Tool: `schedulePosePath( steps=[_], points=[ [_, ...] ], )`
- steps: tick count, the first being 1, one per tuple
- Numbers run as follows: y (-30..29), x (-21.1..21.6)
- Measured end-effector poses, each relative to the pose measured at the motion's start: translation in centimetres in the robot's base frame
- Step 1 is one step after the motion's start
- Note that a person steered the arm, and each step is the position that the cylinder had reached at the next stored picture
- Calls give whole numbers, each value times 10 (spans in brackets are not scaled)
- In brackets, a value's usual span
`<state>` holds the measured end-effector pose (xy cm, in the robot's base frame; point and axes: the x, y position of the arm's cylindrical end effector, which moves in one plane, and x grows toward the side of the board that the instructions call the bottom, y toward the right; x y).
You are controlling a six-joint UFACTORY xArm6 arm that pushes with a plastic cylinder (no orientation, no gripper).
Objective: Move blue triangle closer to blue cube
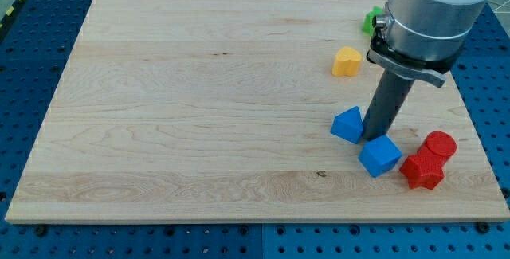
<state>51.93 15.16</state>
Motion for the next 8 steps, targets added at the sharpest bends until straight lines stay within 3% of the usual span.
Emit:
schedulePosePath(
  steps=[3, 7, 8],
  points=[
    [0, 25],
    [-10, -73],
    [-19, -67]
  ],
)
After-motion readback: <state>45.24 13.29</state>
